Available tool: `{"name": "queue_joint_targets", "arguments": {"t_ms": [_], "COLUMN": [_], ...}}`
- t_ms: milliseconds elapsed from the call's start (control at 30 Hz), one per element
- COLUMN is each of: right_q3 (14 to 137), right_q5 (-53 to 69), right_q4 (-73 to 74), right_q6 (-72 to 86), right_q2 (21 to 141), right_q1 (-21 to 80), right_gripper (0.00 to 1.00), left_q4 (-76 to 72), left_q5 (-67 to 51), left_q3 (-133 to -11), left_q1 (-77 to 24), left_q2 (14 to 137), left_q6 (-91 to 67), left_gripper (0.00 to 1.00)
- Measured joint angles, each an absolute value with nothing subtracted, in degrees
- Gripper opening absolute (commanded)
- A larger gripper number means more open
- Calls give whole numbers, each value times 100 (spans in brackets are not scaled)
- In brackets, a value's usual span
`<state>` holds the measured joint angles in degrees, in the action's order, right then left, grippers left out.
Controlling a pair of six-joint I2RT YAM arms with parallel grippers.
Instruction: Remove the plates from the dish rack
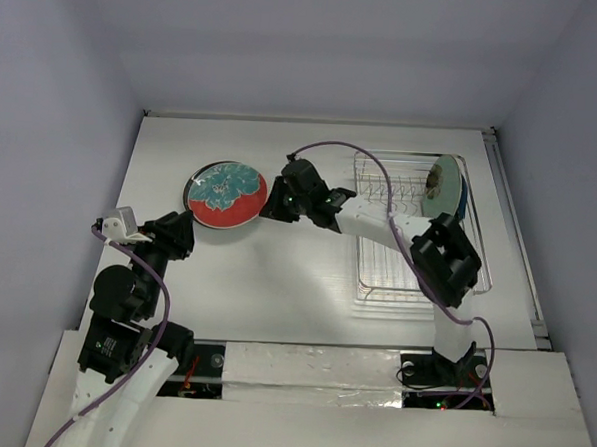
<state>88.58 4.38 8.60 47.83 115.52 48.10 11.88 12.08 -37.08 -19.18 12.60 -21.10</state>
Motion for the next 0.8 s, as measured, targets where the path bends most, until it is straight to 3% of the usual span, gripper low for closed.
{"name": "queue_joint_targets", "arguments": {"t_ms": [100,333,533,567,600,700,800], "right_q3": [8444,7660,6855,6729,6626,6569,6587], "right_q5": [10,-1594,-2766,-2934,-3089,-3315,-3343], "right_q4": [917,1629,2274,2427,2635,3015,3194], "right_q6": [4604,3771,3188,3111,3024,2731,2432], "right_q2": [11015,8543,6608,6431,6285,6182,6370], "right_q1": [4810,4565,2563,2287,2018,1500,1153], "right_gripper": [0,0,0,8,32,59,59], "left_q4": [1188,1186,1186,1186,1184,1184,1184], "left_q5": [1208,1208,1210,1210,1210,1203,1205], "left_q3": [-3708,-3708,-3708,-3708,-3708,-3708,-3708], "left_q1": [-1918,-1918,-1925,-1944,-1968,-2045,-2102], "left_q2": [1262,1262,1227,1212,1199,1162,1096], "left_q6": [-2110,-2110,-2110,-2110,-2110,-2110,-2110], "left_gripper": [35,35,35,35,35,35,36]}}
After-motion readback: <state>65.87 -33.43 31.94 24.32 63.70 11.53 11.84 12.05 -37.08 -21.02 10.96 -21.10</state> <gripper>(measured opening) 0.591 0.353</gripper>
